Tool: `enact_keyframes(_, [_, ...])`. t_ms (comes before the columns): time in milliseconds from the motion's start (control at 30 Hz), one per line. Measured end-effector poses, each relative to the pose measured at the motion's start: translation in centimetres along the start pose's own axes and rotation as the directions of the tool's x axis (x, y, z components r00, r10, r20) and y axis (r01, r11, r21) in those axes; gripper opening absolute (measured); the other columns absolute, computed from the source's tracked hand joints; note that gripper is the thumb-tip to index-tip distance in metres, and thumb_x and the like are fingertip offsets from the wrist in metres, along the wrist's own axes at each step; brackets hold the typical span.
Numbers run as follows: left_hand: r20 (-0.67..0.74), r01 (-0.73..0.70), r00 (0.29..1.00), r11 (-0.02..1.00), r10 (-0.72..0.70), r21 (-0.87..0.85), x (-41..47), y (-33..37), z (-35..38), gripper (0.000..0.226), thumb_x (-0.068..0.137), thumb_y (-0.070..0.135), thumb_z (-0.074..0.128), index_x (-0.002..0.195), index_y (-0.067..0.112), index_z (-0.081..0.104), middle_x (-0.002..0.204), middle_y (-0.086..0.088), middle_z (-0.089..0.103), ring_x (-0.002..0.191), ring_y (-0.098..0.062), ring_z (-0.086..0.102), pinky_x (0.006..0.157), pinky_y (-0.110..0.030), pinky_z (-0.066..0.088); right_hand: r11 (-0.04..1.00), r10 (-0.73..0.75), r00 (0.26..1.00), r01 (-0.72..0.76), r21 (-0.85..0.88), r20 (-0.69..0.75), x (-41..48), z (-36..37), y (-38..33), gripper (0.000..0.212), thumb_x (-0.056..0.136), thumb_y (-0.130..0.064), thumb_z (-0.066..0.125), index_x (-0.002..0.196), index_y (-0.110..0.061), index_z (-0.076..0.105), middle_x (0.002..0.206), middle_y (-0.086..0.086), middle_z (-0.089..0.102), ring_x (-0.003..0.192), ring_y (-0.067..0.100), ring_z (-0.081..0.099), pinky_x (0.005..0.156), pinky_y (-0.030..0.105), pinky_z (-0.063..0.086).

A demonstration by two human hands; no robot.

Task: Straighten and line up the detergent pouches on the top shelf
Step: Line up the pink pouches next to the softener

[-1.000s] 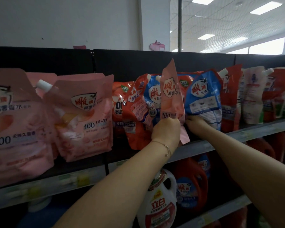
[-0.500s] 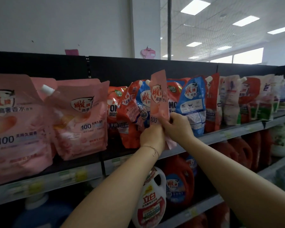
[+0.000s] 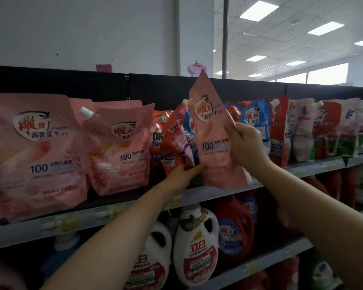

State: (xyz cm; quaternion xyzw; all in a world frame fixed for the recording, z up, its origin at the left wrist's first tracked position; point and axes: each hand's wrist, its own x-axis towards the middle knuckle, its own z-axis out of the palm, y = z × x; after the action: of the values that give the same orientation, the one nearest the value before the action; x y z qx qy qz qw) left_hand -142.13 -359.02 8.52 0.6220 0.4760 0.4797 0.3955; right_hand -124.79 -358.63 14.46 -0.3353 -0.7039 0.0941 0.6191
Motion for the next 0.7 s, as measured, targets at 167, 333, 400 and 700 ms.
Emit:
enact_keyframes(167, [0.141,0.092,0.988,0.964,-0.058,-0.250,-0.3,0.4,0.3,0.015,0.089,0.026,0.061,0.101,0.018,0.062,0.091,0.002,0.070,0.072,-0.006,0.070,0.058,-0.018,0.053,0.985,-0.047,0.998,0.041,0.168,0.032,-0.7,-1.1,-1.5,0.037,0.100,-0.025,0.047,0.068,-0.010,0.058,0.062,0.006,0.059,0.057,0.026,0.060,0.054,0.039,0.051])
enact_keyframes(333, [0.244,0.148,0.968,0.912,-0.054,-0.384,-0.8,0.4,-0.7,0.062,0.063,0.028,0.082,0.120,0.018,0.058,0.116,-0.009,0.067,0.112,-0.030,0.060,0.093,-0.051,0.049,0.949,-0.032,0.997,0.007,0.314,0.073,-1.0,-1.5,-2.6,0.035,0.100,-0.022,0.047,0.071,-0.009,0.062,0.062,0.001,0.064,0.059,0.020,0.064,0.056,0.034,0.054])
enact_keyframes(400, [0.131,0.074,0.991,0.926,-0.027,-0.371,-1.0,0.6,-1.2,0.057,0.059,0.025,0.082,0.112,0.017,0.062,0.108,-0.007,0.071,0.105,-0.028,0.064,0.091,-0.049,0.051,0.931,-0.010,0.997,-0.019,0.364,0.079,-0.9,-0.9,-2.7,0.033,0.100,-0.021,0.047,0.077,-0.004,0.064,0.068,0.008,0.067,0.064,0.026,0.066,0.060,0.037,0.056])
enact_keyframes(700, [-0.380,-0.276,0.915,0.898,0.136,-0.342,-5.8,0.9,-8.8,0.063,0.052,0.014,0.083,0.111,0.007,0.063,0.104,-0.014,0.072,0.093,-0.030,0.070,0.077,-0.045,0.058,0.923,-0.056,0.981,-0.020,0.384,0.186,0.5,6.9,-4.2,0.039,0.100,-0.028,0.046,0.079,0.000,0.063,0.077,0.024,0.066,0.072,0.036,0.066,0.064,0.046,0.055])
